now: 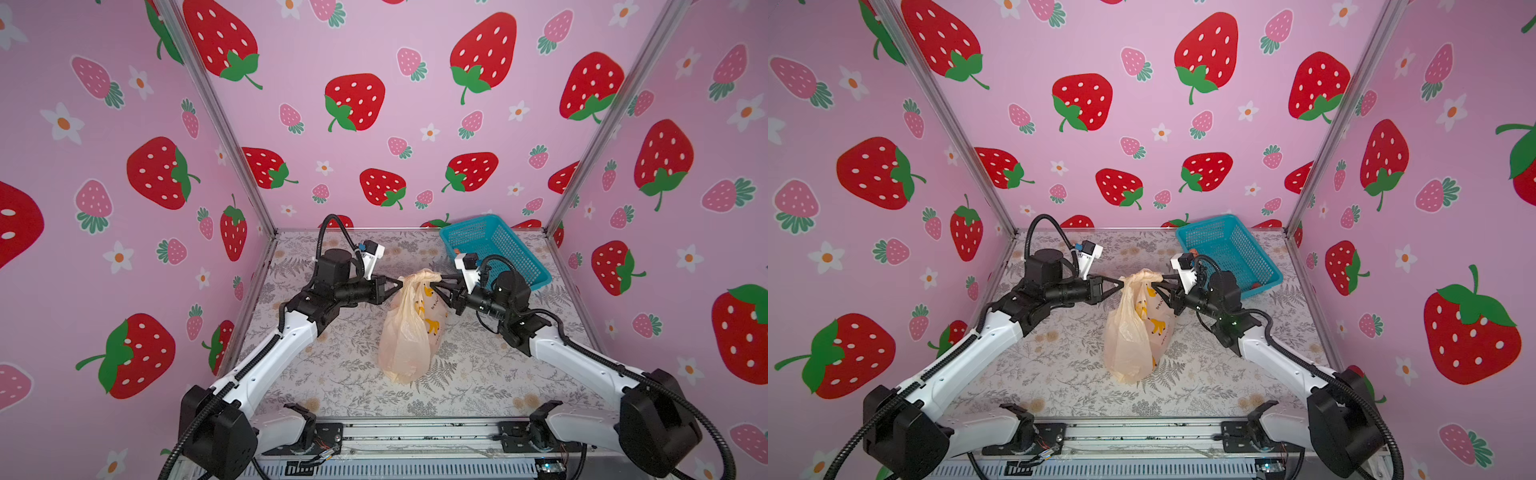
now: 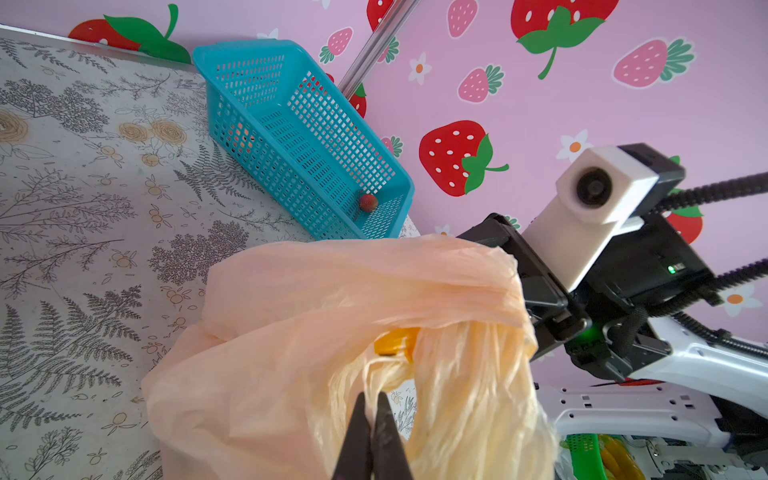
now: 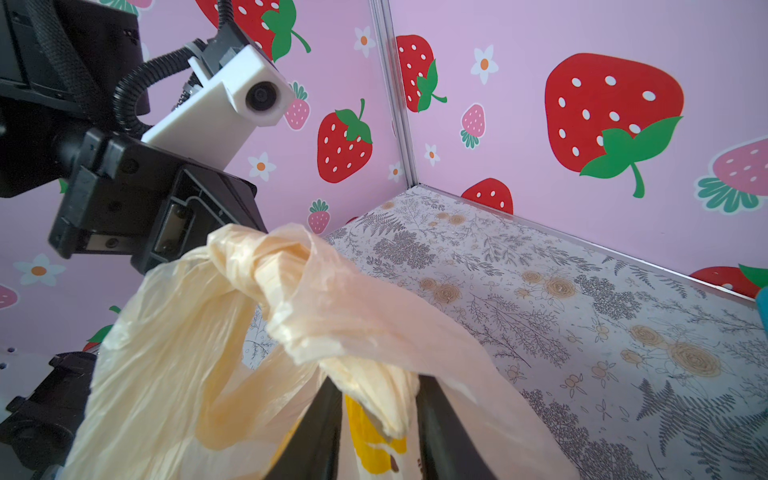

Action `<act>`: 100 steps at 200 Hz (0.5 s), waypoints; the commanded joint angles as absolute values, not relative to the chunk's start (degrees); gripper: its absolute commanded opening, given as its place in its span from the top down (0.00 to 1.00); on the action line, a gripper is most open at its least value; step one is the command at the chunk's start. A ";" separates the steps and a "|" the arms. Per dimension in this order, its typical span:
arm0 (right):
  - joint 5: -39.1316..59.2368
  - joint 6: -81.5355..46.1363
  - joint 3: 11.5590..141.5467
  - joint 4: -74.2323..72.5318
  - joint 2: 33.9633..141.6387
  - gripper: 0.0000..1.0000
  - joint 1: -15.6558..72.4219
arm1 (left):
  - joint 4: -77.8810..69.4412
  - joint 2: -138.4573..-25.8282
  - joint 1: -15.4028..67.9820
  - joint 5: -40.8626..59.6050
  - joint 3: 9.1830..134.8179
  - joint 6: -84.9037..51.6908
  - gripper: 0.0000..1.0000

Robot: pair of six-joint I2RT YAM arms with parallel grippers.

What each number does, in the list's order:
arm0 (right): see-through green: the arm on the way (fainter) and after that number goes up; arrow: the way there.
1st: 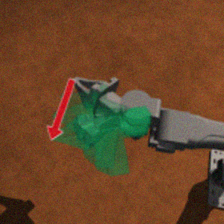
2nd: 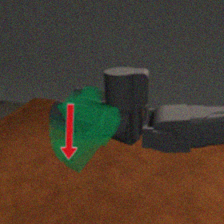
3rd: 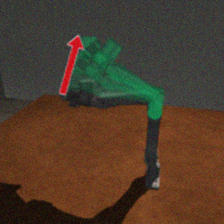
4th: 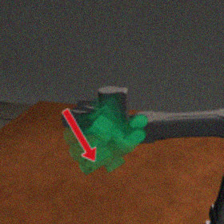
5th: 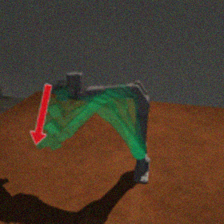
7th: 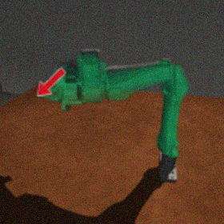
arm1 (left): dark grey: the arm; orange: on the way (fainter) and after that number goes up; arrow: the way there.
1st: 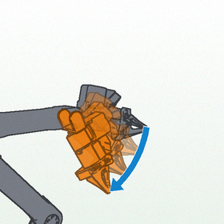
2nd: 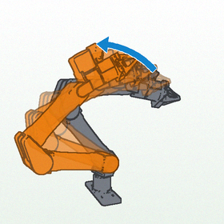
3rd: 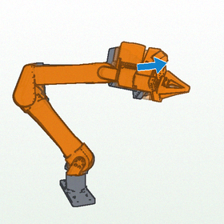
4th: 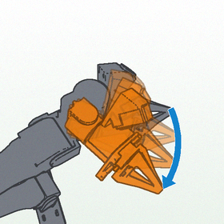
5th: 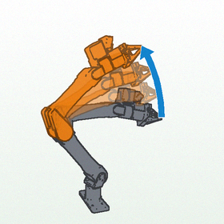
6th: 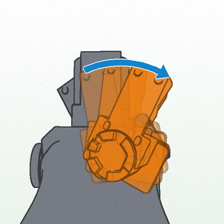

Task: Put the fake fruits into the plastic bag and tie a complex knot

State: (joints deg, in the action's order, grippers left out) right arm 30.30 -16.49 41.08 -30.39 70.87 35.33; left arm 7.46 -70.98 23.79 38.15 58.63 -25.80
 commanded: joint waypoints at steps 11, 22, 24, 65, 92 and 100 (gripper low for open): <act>30.81 -16.79 43.20 -31.82 70.49 0.68 34.94 | 5.63 -71.10 23.95 39.29 58.40 -26.07 1.00; 30.99 -16.79 43.33 -31.82 70.49 0.69 34.98 | 5.54 -71.10 23.99 39.32 58.44 -26.11 1.00; 31.04 -16.79 43.40 -31.82 70.44 0.69 34.94 | 5.56 -71.10 23.95 39.36 58.45 -26.11 1.00; 31.58 -16.78 43.76 -31.82 70.42 0.70 34.82 | 5.45 -71.10 23.92 39.40 58.44 -26.12 1.00; 31.99 -16.79 43.96 -31.82 70.41 0.73 34.86 | 5.45 -71.10 23.94 39.43 58.45 -26.19 1.00; 31.91 -16.81 43.96 -31.82 70.49 0.75 34.86 | 5.45 -71.10 23.97 39.46 58.40 -26.19 1.00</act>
